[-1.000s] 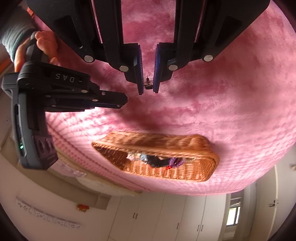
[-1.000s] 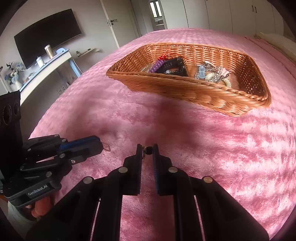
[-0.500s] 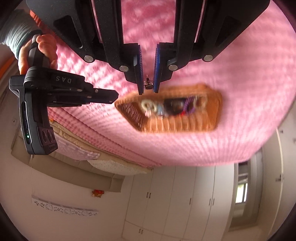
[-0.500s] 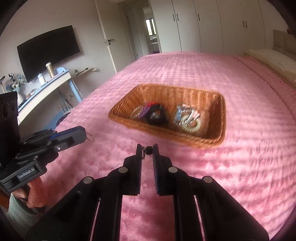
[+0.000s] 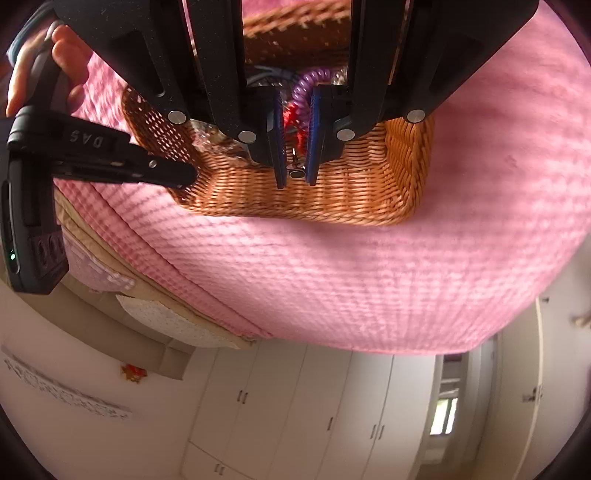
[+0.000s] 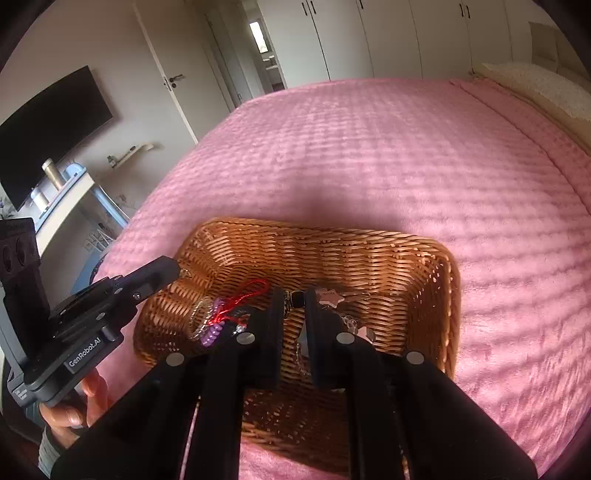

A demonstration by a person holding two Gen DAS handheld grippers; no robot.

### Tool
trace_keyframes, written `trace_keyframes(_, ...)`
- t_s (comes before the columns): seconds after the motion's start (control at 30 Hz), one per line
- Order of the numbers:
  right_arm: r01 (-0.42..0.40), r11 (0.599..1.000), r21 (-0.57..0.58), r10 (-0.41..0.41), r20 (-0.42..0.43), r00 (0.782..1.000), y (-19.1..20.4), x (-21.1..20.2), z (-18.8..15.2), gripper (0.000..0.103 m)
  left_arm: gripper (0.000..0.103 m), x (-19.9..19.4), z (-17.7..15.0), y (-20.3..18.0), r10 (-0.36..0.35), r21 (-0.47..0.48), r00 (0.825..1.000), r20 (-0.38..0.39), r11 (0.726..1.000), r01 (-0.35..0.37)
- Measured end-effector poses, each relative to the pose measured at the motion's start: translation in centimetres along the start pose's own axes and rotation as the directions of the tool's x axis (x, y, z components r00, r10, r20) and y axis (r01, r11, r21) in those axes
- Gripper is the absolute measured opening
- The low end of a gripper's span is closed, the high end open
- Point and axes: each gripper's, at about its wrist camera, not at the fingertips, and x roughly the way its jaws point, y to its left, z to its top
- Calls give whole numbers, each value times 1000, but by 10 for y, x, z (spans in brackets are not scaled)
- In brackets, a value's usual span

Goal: Organize jewelry

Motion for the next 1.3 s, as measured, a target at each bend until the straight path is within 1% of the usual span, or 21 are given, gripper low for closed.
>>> trace_keyframes(0.1,14,1000,8,-14,-43,999,2,27,3,10,9,15,-2,14,-6,-49,1000,-7,999,5)
trace_keyframes(0.23,17,1000,13,-16,-80,997,3,47,4,11,9,27,-11,17,14,-49,999,-32,999,-15)
trace_keyframes(0.33,18,999,35,-15,-99,995,1,54,5,12,9,31,-15,21,5,-57,999,-47,998,-8)
trace_keyframes(0.37,12,999,39,-8,-99,995,0,54,5,12,13,30,-15,22,6,-65,999,-46,998,-9)
trace_keyframes(0.4,18,999,38,-15,-96,995,0,53,7,12,26,29,-15,24,5,-74,999,-43,997,-8)
trace_keyframes(0.47,29,999,30,-26,-80,996,0,48,7,20,37,20,-14,25,1,-79,1000,-18,997,-2)
trace_keyframes(0.5,31,999,27,-29,-69,997,0,44,7,26,39,16,-13,24,3,-71,1000,-5,997,-3)
trace_keyframes(0.53,34,999,26,-33,-59,998,0,39,6,29,39,11,-13,23,-1,-69,1000,3,998,2)
trace_keyframes(0.67,22,1000,16,-22,-14,1000,4,9,-5,29,47,-19,-14,15,-17,-62,999,42,998,20)
trace_keyframes(0.77,26,1000,-12,-25,38,999,12,-22,-22,29,49,-48,-22,6,-22,-43,997,75,999,25)
trace_keyframes(0.8,26,999,-28,-25,57,998,15,-34,-30,29,49,-58,-25,3,-30,-41,996,81,999,33)
trace_keyframes(0.9,37,997,-69,-30,108,994,22,-64,-55,29,49,-89,-36,-2,-91,-71,990,111,992,100)
trace_keyframes(1.0,31,996,-82,-17,158,987,26,-92,-84,29,51,-118,-51,-9,-86,-82,986,145,992,99)
trace_keyframes(1.1,60,993,-97,-38,221,974,32,-114,-117,29,54,-139,-75,-15,-90,-110,985,148,988,107)
trace_keyframes(1.13,74,992,-99,-48,244,969,34,-120,-129,29,54,-145,-85,-17,-78,-123,986,145,988,96)
trace_keyframes(1.17,89,991,-105,-59,258,964,36,-123,-141,29,57,-151,-93,-19,-57,-126,987,150,989,77)
trace_keyframes(1.2,102,988,-115,-68,270,960,39,-127,-151,32,62,-156,-101,-22,-18,-121,987,161,992,38)
trace_keyframes(1.23,120,986,-119,-81,288,954,41,-129,-160,43,65,-160,-109,-27,28,-110,984,173,994,-9)
trace_keyframes(1.27,137,984,-117,-95,311,945,42,-131,-169,51,71,-163,-119,-32,92,-97,978,188,993,-75)
trace_keyframes(1.3,146,983,-114,-100,338,936,41,-134,-178,66,74,-165,-127,-36,140,-93,970,200,988,-124)
